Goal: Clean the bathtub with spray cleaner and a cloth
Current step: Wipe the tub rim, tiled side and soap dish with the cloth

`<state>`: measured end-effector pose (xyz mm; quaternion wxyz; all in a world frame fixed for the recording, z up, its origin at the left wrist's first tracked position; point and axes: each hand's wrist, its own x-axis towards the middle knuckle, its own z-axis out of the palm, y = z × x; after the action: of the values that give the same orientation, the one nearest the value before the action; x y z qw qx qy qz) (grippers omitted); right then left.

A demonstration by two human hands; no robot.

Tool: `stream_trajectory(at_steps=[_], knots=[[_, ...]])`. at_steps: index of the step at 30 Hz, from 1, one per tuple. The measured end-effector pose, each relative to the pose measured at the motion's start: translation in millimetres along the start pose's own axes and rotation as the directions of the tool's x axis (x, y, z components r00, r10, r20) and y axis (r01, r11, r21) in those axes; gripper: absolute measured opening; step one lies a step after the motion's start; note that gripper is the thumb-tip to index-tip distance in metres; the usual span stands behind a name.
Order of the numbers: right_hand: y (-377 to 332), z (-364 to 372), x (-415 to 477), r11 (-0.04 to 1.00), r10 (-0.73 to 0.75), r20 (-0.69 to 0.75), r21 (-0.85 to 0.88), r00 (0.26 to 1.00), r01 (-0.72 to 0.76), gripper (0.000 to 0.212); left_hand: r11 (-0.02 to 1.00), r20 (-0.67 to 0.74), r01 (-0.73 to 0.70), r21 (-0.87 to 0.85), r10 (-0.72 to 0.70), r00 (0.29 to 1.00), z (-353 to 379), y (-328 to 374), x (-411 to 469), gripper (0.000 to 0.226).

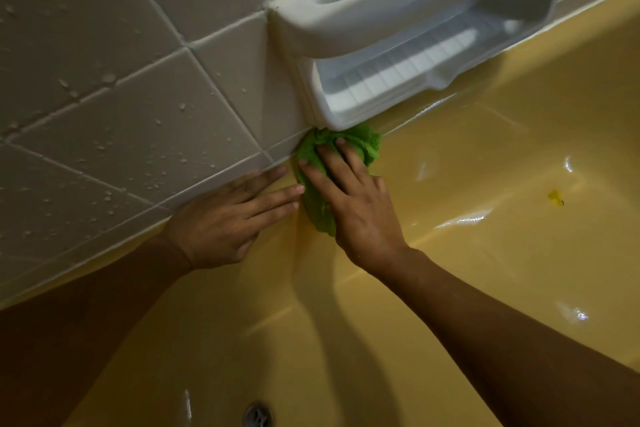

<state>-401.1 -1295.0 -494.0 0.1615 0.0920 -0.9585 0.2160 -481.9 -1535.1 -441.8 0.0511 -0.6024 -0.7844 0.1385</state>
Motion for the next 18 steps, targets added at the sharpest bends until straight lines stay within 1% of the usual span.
stream_trajectory(at_steps=[3,4,6,8,12,15,16,18], knots=[[3,3,3,0.998,-0.057,-0.132,-0.022,0.99,0.054,0.056,1.0,-0.006,-0.003,-0.022,0.003,1.0,0,-1,-5,0.065],[7,4,4,0.996,-0.086,-0.175,-0.034,0.981,0.081,0.048,1.0,-0.005,-0.004,-0.027,0.004,1.0,-1,-1,-6,0.065],[18,6,6,0.989,-0.145,-0.227,-0.04,0.963,0.139,0.042,0.999,0.002,-0.004,-0.04,0.004,1.0,-1,-2,-8,0.066],[30,6,8,0.984,-0.166,-0.268,0.014,0.949,0.176,0.037,0.998,0.001,-0.001,-0.058,0.001,1.0,-2,-1,-8,0.065],[47,-5,13,0.965,-0.071,-0.311,0.218,0.948,0.144,0.035,0.996,-0.004,0.003,-0.088,-0.003,1.0,-4,-1,-3,0.065],[52,-27,11,0.918,0.0,-0.23,0.386,0.973,0.091,0.044,0.996,0.031,-0.003,-0.086,0.005,1.0,-7,-1,1,0.071],[54,-36,8,0.898,0.039,-0.195,0.436,0.98,0.051,0.048,0.996,0.045,0.0,-0.086,0.004,0.999,-8,-1,1,0.074],[63,-58,-2,0.834,0.168,-0.137,0.547,0.976,-0.067,0.053,0.995,0.057,0.004,-0.104,0.002,0.998,-11,0,7,0.078]])
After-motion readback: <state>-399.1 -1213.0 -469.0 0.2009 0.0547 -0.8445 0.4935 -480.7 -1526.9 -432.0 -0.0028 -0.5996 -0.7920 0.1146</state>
